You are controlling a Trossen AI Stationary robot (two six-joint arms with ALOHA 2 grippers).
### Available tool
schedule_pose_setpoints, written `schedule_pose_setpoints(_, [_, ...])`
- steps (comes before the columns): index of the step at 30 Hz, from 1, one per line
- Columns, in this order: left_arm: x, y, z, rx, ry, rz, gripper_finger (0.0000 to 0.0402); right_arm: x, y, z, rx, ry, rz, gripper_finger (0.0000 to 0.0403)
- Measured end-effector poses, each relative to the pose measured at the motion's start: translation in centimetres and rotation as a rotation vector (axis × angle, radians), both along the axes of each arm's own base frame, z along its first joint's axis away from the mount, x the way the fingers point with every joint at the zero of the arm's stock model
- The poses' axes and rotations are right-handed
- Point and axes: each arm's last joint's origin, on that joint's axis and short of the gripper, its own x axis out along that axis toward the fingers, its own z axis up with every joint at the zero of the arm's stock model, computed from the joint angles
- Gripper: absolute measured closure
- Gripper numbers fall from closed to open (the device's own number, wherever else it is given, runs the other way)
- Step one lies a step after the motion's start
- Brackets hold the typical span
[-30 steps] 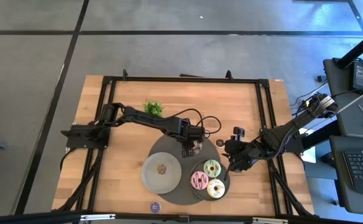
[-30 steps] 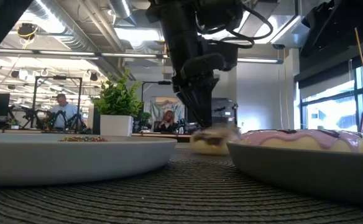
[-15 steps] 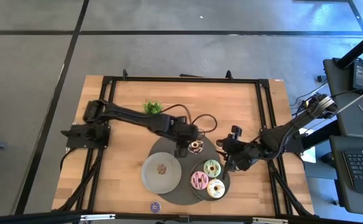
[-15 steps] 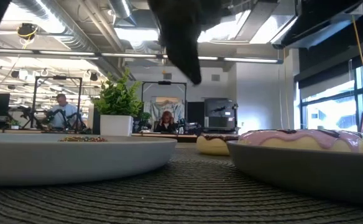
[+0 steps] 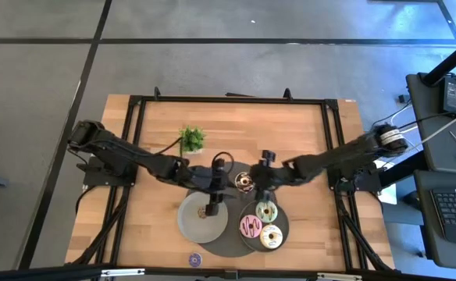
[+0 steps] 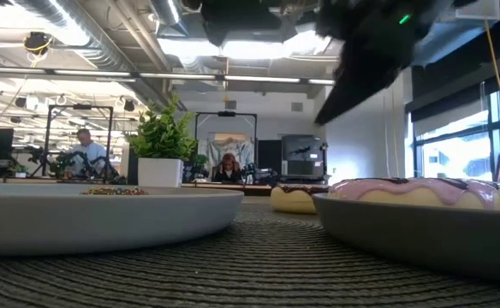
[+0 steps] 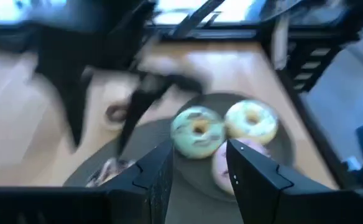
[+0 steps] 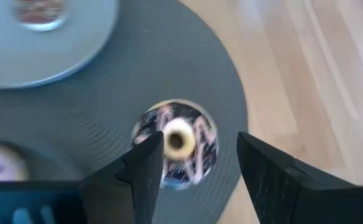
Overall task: Pick & Place donuts
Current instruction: Put the large black donut on the dark grey plate
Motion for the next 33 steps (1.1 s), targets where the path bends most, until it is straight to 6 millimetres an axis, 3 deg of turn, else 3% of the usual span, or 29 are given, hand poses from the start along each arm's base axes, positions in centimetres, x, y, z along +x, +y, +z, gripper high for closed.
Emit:
schedule_pose_setpoints(8, [-1.1,-1.7,-1.2,0.023,0.014,-0.044,0.0258,2.3,-2.9,-4.9,0.08,0.134,-0.069,0.0198])
schedule_pose_setpoints(14, [-1.2,-1.9,-1.2,0.021,0.011,-0.051,0.0256,3.0,-3.8,-6.8,0.126,0.172,-0.096,0.0199])
schedule_pose_setpoints(19, [-1.2,-1.8,-1.3,0.026,0.024,-0.049,0.0258,2.9,-3.9,-6.6,0.132,0.169,-0.097,0.0231])
schedule_pose_setpoints(26, [-1.3,-1.8,-1.4,0.029,0.031,-0.05,0.0257,2.7,-3.9,-5.5,0.114,0.145,-0.062,0.0324])
schedule_pose_setpoints(30, [-1.3,-1.8,-1.4,0.029,0.031,-0.049,0.0257,2.3,-3.5,-4.4,0.104,0.128,-0.03,0.0377])
schedule_pose_setpoints(33, [-1.3,-1.8,-1.4,0.029,0.031,-0.049,0.0256,1.7,-2.6,-3.0,0.099,0.106,0.011,0.0392])
